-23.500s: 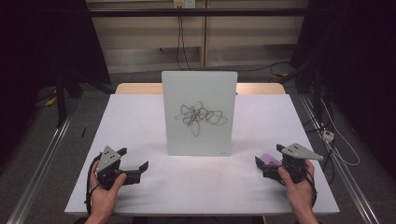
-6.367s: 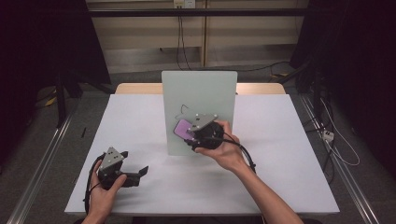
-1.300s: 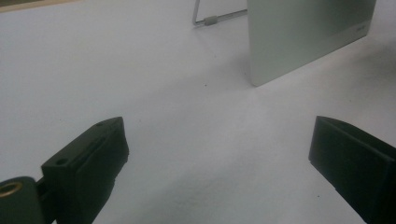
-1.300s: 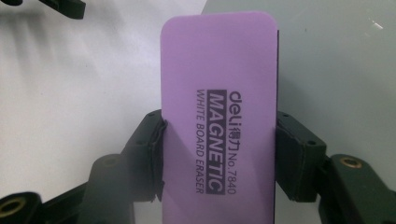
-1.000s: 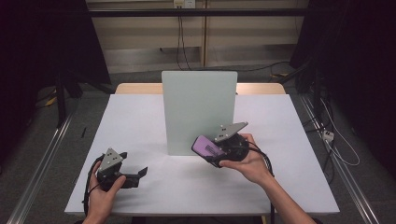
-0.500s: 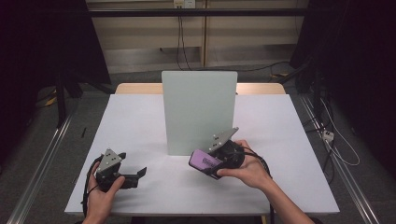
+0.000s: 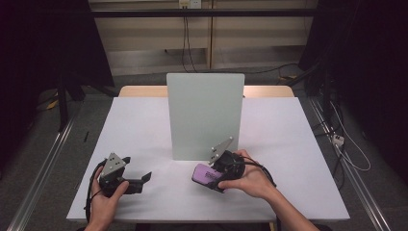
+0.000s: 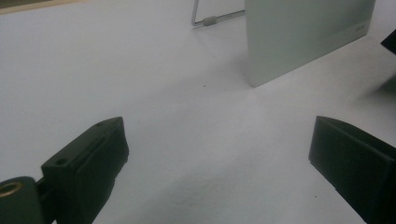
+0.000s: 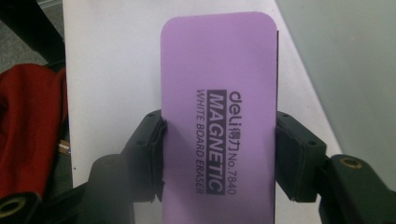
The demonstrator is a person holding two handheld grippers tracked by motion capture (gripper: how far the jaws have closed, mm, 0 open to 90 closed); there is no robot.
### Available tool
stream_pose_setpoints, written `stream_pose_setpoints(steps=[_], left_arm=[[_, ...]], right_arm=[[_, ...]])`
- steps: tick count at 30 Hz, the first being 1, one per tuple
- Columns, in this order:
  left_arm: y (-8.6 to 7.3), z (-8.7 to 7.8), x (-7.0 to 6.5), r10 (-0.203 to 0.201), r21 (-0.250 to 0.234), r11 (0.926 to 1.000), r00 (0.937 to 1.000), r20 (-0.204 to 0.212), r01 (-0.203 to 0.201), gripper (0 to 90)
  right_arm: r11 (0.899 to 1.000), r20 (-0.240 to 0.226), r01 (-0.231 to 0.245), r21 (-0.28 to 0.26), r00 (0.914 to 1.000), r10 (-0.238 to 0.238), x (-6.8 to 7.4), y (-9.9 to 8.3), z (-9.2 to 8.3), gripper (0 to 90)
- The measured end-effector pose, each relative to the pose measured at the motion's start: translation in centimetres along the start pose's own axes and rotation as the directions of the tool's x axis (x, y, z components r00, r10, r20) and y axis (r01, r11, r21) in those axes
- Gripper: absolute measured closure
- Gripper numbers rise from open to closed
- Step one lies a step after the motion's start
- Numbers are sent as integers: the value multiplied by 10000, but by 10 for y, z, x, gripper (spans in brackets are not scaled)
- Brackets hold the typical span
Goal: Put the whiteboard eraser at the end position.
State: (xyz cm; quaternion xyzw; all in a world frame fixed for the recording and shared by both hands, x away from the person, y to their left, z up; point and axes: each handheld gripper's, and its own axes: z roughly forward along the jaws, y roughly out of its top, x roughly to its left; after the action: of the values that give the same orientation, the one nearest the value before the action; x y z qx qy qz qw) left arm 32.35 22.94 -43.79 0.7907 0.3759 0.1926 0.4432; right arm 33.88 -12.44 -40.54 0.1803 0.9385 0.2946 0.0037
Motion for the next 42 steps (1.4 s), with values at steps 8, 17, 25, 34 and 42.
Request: stream_pose_setpoints(steps=[8,17,25,34,42], left_arm=[[0,1,-1,-5,8,10000,10000,31,5,43],[0,1,-1,0,24,10000,10000,52,0,43],[1,1,0,15,22,10000,10000,33,-15,43],[1,3,-2,-97,42,9999,9999,36,97,43],[1,4,-1,-17,85,10000,10000,54,17,43]], right_arm=[[9979,-290,205,614,9994,-187,3,-1,11,415],[9947,-305,307,981,9991,-278,6,2,17,414],[9934,-225,227,1123,9995,-203,5,3,27,414],[9954,-341,3,958,9994,30,1,1,29,414],[9966,-349,-115,821,9993,144,1,-2,29,413]])
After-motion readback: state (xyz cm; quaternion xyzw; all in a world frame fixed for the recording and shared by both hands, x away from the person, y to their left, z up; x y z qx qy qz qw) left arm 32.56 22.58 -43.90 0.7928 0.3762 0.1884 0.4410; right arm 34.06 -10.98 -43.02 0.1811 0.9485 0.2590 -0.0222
